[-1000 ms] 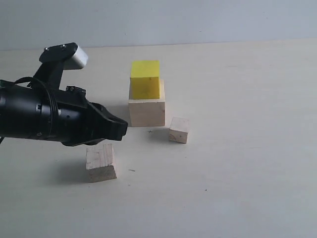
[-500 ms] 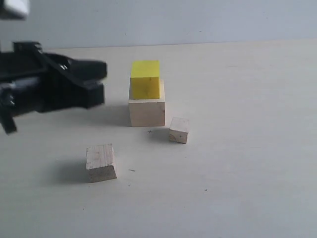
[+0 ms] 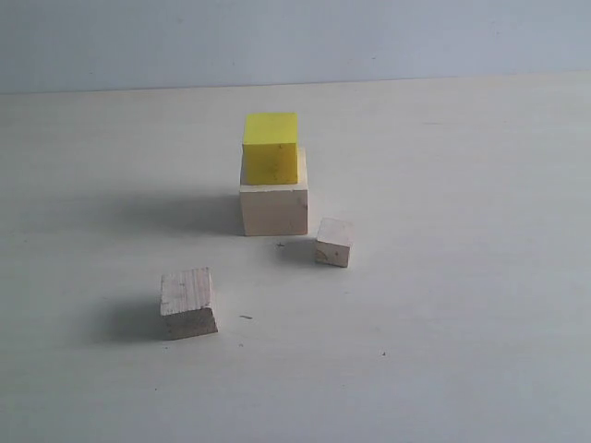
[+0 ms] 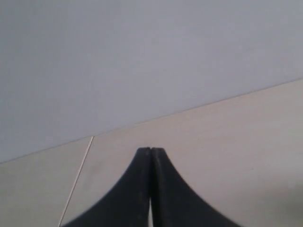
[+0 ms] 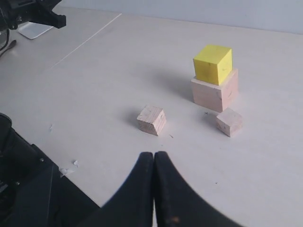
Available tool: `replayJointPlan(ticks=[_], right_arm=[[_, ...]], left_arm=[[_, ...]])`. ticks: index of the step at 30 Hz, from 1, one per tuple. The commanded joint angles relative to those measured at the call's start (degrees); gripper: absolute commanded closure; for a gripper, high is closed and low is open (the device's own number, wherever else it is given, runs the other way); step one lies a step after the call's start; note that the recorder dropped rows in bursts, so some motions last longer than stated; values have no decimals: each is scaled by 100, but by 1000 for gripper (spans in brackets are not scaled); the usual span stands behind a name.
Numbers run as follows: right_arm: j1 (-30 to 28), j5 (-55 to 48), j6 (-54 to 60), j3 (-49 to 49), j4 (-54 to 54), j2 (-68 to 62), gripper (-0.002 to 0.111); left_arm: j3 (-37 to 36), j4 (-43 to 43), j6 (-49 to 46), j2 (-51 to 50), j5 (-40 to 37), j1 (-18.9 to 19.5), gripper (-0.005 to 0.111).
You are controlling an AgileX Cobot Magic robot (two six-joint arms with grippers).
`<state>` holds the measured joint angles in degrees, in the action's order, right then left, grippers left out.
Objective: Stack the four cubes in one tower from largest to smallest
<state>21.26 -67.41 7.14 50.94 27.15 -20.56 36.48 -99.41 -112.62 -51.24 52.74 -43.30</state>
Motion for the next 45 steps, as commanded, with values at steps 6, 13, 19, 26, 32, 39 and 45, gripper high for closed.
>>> replayJointPlan(ticks=[6,13,19,26,32,39,45], right_arm=[[10,141,-260,-36,-24,32,108],[10,7,-264,-36,-24,57,108],[10,8,-224,-36,-35,57,108],[10,-7,-224,-36,-35,57,108],[10,-6,-224,-36,-45,57,108],[10,19,-224,-36,-44,57,108],[10,-5,-224,-36,-44,57,108]], left_arm=[[-167,-53,626,-380,-3842,227,107],[-468,-53,2130,-1344,-5396,236,107],[-180,-19,2676,-783,-5708,1029,107],[19,13,4187,-778,-6617,2369,107],[19,-42,6303,-912,-8642,3254,107],[283,-53,7989,-912,-9440,3734,107],[1136,-53,7129,-912,-8661,4043,107]])
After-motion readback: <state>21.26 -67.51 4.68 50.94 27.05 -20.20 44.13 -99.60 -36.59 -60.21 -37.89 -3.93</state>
